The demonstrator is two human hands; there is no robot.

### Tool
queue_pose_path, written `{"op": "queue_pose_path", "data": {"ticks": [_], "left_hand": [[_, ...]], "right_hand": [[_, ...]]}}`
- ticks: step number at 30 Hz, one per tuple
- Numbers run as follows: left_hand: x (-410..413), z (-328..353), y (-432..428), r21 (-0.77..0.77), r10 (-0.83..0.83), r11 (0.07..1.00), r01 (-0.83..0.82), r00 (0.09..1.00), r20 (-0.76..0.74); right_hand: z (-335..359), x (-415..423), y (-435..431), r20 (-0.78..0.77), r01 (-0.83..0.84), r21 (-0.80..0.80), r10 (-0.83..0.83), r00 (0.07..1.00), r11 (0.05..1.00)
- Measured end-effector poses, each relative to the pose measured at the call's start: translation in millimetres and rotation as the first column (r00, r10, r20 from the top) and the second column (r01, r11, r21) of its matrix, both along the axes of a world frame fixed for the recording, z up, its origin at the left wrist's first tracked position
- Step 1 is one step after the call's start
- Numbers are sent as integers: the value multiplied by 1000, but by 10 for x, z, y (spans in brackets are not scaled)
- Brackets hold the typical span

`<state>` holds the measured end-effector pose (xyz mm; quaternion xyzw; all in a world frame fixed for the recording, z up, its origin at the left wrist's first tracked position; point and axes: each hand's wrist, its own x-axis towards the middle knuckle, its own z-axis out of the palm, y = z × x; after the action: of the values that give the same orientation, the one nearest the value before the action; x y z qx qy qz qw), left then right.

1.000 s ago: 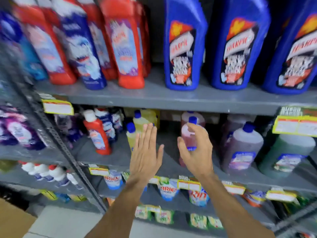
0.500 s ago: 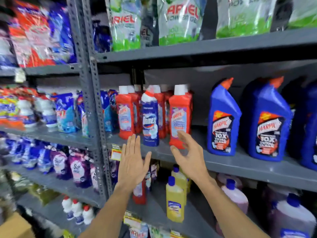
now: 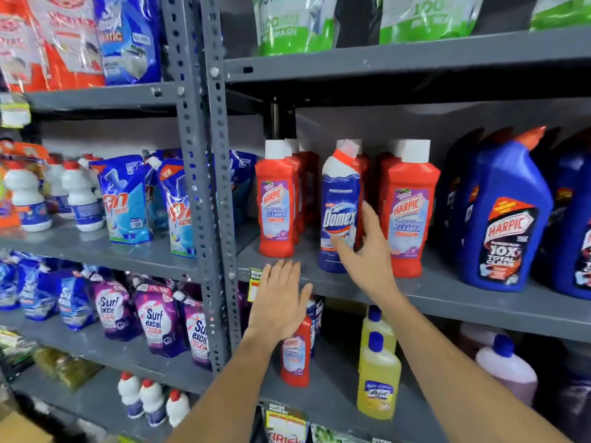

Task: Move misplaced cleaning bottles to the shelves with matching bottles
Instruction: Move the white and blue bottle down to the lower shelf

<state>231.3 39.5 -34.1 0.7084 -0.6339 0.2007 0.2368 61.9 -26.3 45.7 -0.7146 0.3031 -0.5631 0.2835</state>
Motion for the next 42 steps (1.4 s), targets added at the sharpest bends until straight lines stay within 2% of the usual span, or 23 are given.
{"op": "queue_pose_path", "data": {"ticks": [5, 11, 19, 27, 32, 37, 42], "left_hand": [[53, 2, -9, -16, -44, 999, 44, 999, 0], [67, -48, -31, -36, -50, 998, 49, 999, -6], [26, -17, -1, 6, -40, 999, 40, 999, -2], [55, 2, 59, 85, -48, 995, 45, 998, 36], [127, -416, 428, -15, 16, 1000, -15, 998, 60], [213, -986, 666, 129, 32, 991, -34, 999, 17], [275, -1444, 693, 260, 1, 966, 13, 999, -53]], "right_hand": [[166, 156, -178, 4, 29, 36, -30, 1000, 999], [191, 123, -318, 23, -5, 180, 1, 1000, 984], [283, -79, -57, 113, -50, 206, 27, 993, 977], [284, -465, 384, 254, -221, 280, 150, 955, 934], [93, -636, 609, 210, -304, 340, 244, 947, 890], [-478, -592, 765, 145, -328, 442, 295, 945, 835], [-1221, -514, 765, 2, -205, 499, 235, 972, 842]]}}
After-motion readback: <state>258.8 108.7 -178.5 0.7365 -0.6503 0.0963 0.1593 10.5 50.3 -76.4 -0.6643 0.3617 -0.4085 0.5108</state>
